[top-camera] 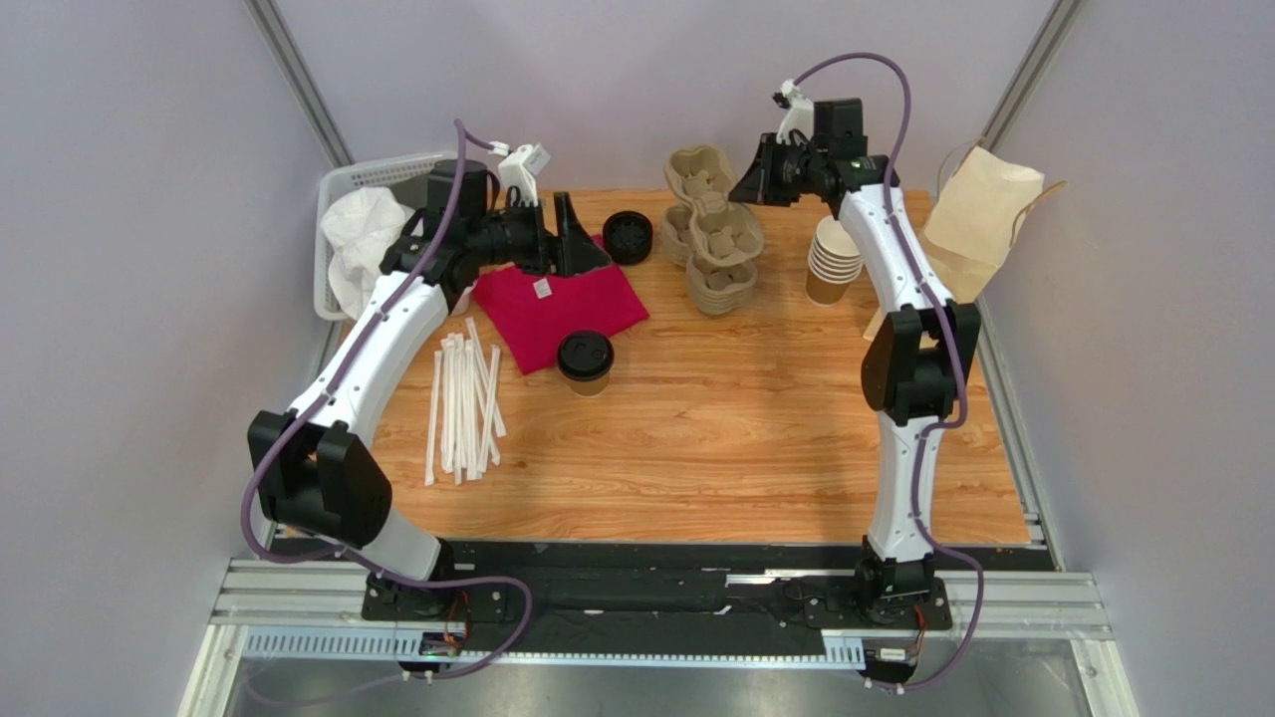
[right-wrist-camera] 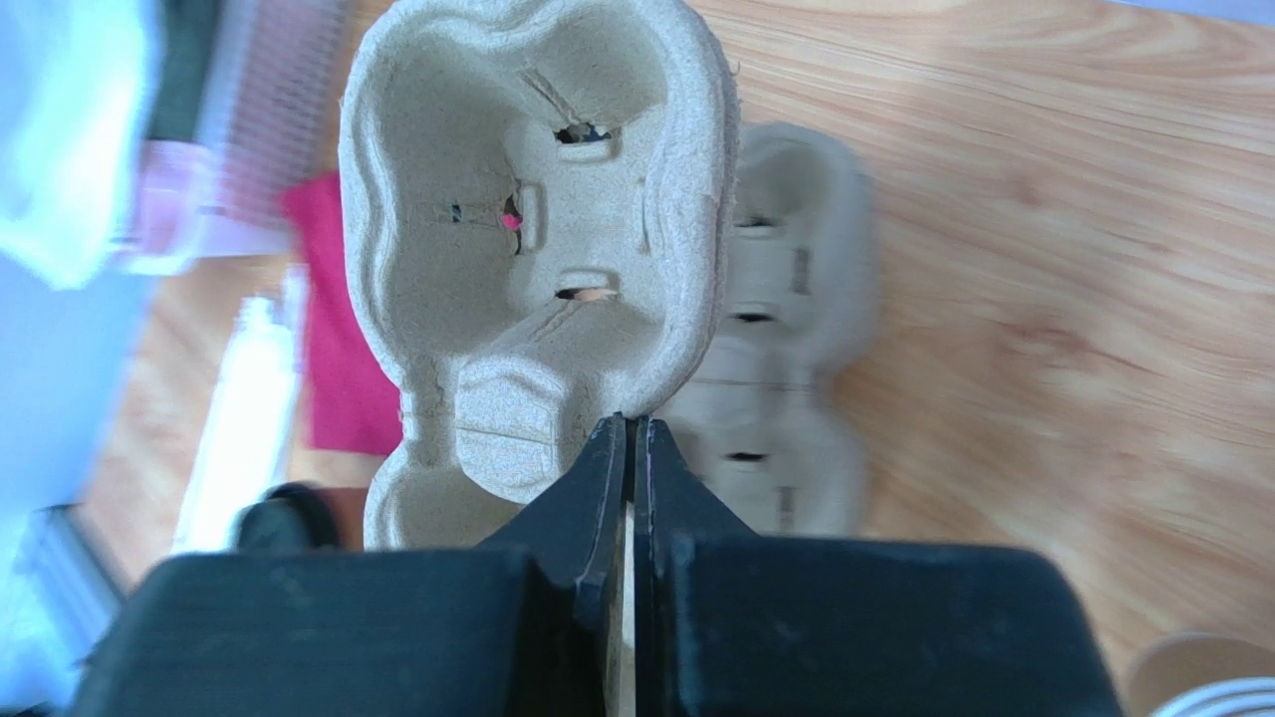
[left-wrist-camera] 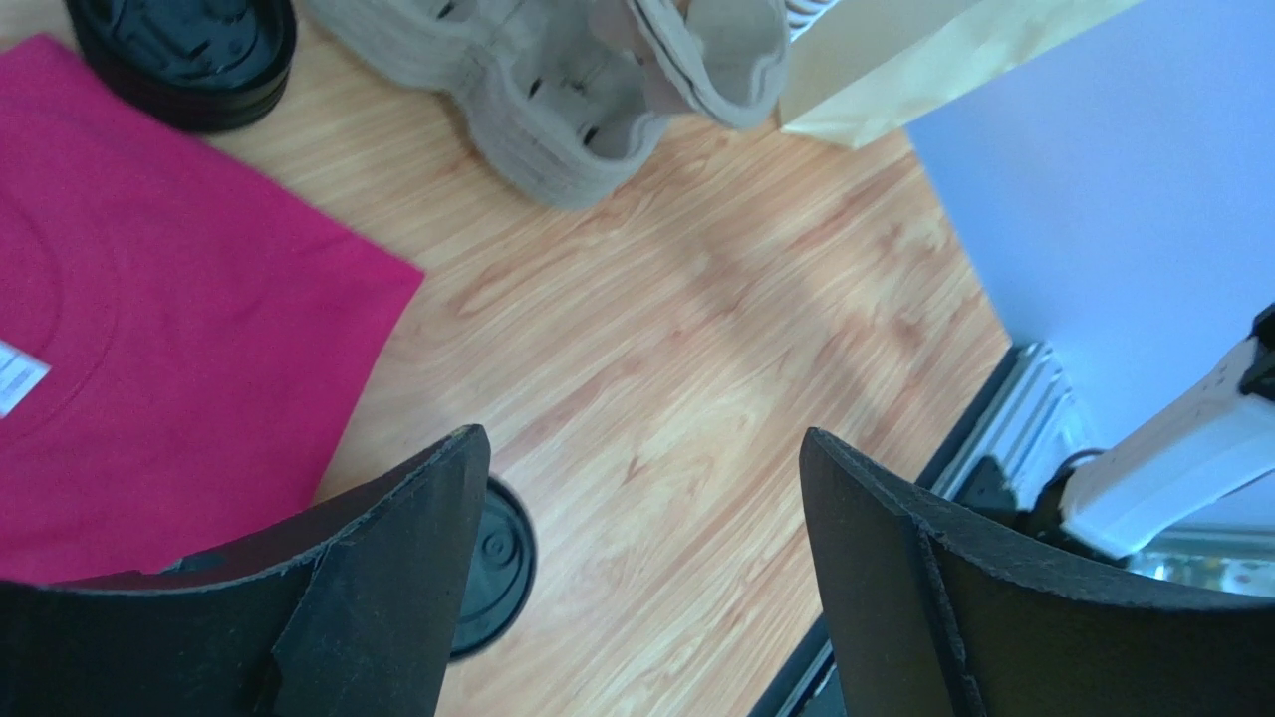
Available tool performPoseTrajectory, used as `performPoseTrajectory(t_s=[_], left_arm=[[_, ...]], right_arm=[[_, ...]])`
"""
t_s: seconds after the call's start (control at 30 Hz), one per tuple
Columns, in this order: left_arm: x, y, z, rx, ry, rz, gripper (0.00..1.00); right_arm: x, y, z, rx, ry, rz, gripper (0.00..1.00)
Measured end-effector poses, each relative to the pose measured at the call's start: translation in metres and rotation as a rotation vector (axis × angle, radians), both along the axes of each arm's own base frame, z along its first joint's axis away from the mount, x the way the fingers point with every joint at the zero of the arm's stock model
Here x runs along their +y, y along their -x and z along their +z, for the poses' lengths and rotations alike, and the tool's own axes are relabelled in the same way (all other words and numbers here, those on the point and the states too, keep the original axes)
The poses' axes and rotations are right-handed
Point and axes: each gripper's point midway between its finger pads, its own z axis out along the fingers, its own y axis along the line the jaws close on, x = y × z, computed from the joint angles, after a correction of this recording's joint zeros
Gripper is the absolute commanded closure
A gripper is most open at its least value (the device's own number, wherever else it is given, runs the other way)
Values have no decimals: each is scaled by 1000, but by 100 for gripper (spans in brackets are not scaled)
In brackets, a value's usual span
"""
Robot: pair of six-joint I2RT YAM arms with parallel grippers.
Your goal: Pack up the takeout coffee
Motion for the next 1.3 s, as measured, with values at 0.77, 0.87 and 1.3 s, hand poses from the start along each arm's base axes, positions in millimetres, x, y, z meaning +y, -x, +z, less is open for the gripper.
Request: performPoseTrajectory(t_s=[0.77,0.87,1.3], left_arm=[[-68,-41,36,8,263,32,39],[-77,-40,34,17,263,27,41],[-92,-41,20,82,275,44,46]], right_arm=[[29,84,39,170,-353,120,100],[30,92,42,180,-369,125,100],[38,109,55,160,-397,152,100]])
